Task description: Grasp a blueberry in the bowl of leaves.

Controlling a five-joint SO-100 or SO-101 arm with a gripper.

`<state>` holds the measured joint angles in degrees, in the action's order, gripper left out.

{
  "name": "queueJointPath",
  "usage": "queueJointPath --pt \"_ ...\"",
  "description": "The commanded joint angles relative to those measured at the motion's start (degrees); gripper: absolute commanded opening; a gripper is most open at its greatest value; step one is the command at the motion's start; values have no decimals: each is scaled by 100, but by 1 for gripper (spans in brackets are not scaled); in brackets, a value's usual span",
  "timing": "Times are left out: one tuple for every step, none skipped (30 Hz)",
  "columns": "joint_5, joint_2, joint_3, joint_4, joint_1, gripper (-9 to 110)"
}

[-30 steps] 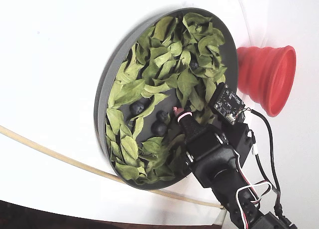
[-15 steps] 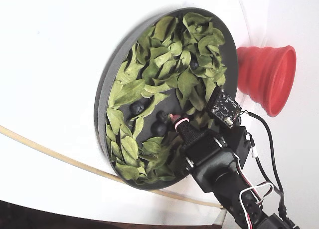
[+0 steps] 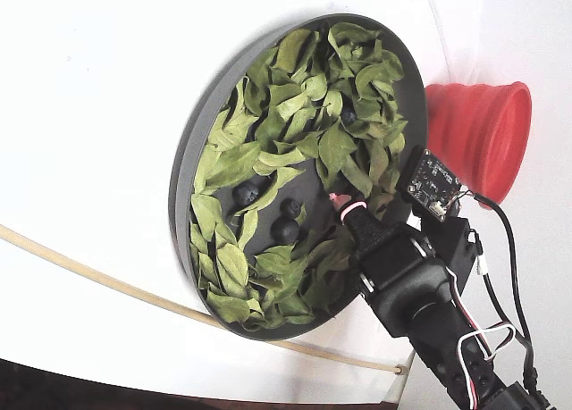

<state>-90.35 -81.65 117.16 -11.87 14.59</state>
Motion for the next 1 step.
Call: queueJointPath --pt "-26 -650 -281 26 114 8"
